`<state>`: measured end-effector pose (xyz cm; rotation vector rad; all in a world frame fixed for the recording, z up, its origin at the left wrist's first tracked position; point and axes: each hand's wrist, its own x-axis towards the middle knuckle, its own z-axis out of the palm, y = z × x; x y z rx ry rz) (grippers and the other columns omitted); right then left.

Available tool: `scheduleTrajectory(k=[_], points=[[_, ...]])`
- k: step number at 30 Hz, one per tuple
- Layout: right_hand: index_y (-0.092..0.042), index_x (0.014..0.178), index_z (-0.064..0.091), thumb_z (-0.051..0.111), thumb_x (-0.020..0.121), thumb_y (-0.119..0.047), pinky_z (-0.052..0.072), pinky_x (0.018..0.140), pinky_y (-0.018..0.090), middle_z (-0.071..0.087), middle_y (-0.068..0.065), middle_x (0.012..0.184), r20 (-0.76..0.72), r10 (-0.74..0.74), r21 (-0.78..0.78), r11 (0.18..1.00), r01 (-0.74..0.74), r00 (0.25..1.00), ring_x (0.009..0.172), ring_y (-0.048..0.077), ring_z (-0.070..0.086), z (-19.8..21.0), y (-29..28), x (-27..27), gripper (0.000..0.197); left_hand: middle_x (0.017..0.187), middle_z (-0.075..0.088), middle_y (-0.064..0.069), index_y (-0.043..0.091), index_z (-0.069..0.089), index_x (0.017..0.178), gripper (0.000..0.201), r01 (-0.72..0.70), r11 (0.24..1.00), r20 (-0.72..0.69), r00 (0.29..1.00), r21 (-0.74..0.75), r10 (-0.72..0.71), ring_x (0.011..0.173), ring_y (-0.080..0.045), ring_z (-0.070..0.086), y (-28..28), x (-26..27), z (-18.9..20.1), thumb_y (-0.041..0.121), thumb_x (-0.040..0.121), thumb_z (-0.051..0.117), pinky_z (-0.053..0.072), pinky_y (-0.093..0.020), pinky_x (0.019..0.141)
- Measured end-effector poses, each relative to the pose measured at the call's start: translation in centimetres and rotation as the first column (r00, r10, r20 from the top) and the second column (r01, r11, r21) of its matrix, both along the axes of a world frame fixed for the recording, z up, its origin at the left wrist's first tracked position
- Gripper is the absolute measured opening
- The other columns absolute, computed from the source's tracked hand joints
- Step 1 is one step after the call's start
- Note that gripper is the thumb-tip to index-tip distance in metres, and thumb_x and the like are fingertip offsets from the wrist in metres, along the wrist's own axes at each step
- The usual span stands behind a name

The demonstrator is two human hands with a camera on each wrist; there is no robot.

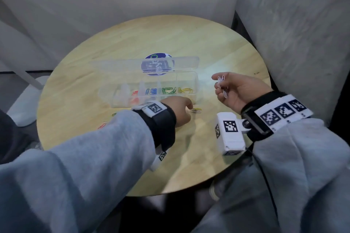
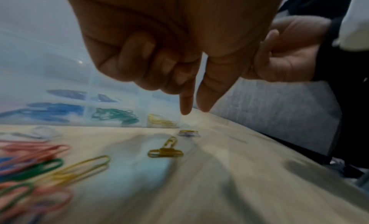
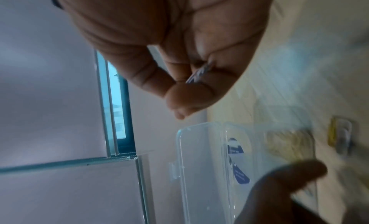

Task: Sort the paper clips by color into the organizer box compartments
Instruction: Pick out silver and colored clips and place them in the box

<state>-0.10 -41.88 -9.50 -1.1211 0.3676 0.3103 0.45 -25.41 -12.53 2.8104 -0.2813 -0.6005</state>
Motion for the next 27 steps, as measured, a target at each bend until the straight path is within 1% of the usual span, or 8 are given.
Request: scheduleTrajectory(k=[3, 8, 13, 16, 18, 21, 24, 27], points=[[-0.004, 0.076, 0.049, 0.030, 0.088, 0.006, 0.040, 0.038, 0.012, 0.042, 0.008, 0.068, -0.087, -0.078, 0.116, 0.989, 0.088, 0.993, 0.052, 0.014, 0.042, -0.4, 0.2, 0.2, 0.024, 0.126, 0.058, -0.003, 0.027, 0.055, 0.123, 0.035, 0.039, 0.997, 0.023, 0.999, 0.070, -0.041, 0.114, -0.024, 0.055, -1.1, 0.4, -0.9, 0.024, 0.088, 0.050, 0.039, -0.026, 0.084], [-0.003, 0.076, 0.046, 0.031, 0.089, 0.003, 0.044, 0.041, 0.014, 0.041, 0.010, 0.070, -0.126, -0.168, 0.180, 0.965, 0.189, 0.978, 0.058, 0.018, 0.043, -0.1, 0.1, 0.5, 0.020, 0.114, 0.062, -0.003, 0.021, 0.057, 0.113, 0.028, 0.053, 0.990, 0.017, 0.998, 0.128, -0.056, 0.105, -0.025, 0.057, -2.0, 0.7, -1.5, 0.031, 0.089, 0.048, 0.040, -0.029, 0.080], [-0.004, 0.071, 0.046, 0.041, 0.091, -0.002, 0.045, 0.040, 0.014, 0.041, 0.010, 0.067, -0.112, -0.191, 0.161, 0.965, 0.208, 0.975, 0.057, 0.018, 0.042, -0.1, 0.2, 0.7, 0.020, 0.099, 0.062, -0.001, 0.021, 0.054, 0.101, 0.018, 0.080, 0.983, 0.032, 0.996, 0.166, -0.086, 0.081, -0.022, 0.052, -2.3, 1.0, -2.1, 0.031, 0.088, 0.049, 0.036, -0.028, 0.066], [-0.004, 0.070, 0.047, 0.044, 0.091, -0.003, 0.045, 0.040, 0.014, 0.043, 0.010, 0.066, -0.102, -0.185, 0.124, 0.973, 0.197, 0.978, 0.056, 0.018, 0.044, -0.2, 0.3, 0.7, 0.021, 0.088, 0.058, -0.003, 0.017, 0.052, 0.086, 0.010, 0.110, 0.974, 0.012, 0.993, 0.196, -0.115, 0.079, -0.024, 0.053, -2.5, 1.2, -2.3, 0.026, 0.088, 0.048, 0.035, -0.027, 0.064], [-0.003, 0.070, 0.048, 0.044, 0.091, -0.003, 0.045, 0.040, 0.014, 0.043, 0.010, 0.066, -0.096, -0.177, 0.106, 0.977, 0.187, 0.980, 0.055, 0.018, 0.044, -0.2, 0.4, 0.6, 0.021, 0.089, 0.059, -0.005, 0.017, 0.050, 0.082, 0.010, 0.112, 0.974, -0.003, 0.994, 0.198, -0.113, 0.079, -0.024, 0.053, -2.3, 1.2, -2.3, 0.025, 0.088, 0.047, 0.036, -0.028, 0.064], [-0.003, 0.071, 0.048, 0.042, 0.089, 0.001, 0.046, 0.040, 0.015, 0.043, 0.010, 0.067, -0.090, -0.160, 0.098, 0.981, 0.168, 0.983, 0.056, 0.019, 0.045, -0.1, 0.4, 0.4, 0.020, 0.091, 0.058, -0.003, 0.018, 0.047, 0.089, 0.011, 0.065, 0.985, 0.004, 0.998, 0.162, -0.067, 0.079, -0.022, 0.051, -1.7, 1.1, -2.4, 0.029, 0.088, 0.050, 0.038, -0.029, 0.065], [-0.002, 0.076, 0.048, 0.034, 0.088, 0.007, 0.049, 0.044, 0.017, 0.043, 0.010, 0.069, -0.082, -0.127, 0.114, 0.984, 0.136, 0.989, 0.059, 0.018, 0.045, 0.0, 0.7, 0.2, 0.021, 0.104, 0.063, -0.005, 0.016, 0.056, 0.104, 0.019, 0.059, 0.985, -0.015, 0.998, 0.162, -0.057, 0.088, -0.023, 0.055, -1.9, 1.0, -2.3, 0.026, 0.090, 0.051, 0.040, -0.029, 0.071], [0.000, 0.076, 0.049, 0.029, 0.087, 0.012, 0.053, 0.047, 0.020, 0.044, 0.011, 0.075, -0.079, -0.111, 0.111, 0.987, 0.119, 0.991, 0.064, 0.020, 0.047, 0.0, 0.9, 0.0, 0.027, 0.110, 0.065, -0.006, 0.013, 0.062, 0.108, 0.023, 0.086, 0.979, -0.069, 0.995, 0.185, -0.074, 0.099, -0.025, 0.060, -2.3, 1.0, -2.0, 0.022, 0.089, 0.050, 0.043, -0.029, 0.076]])
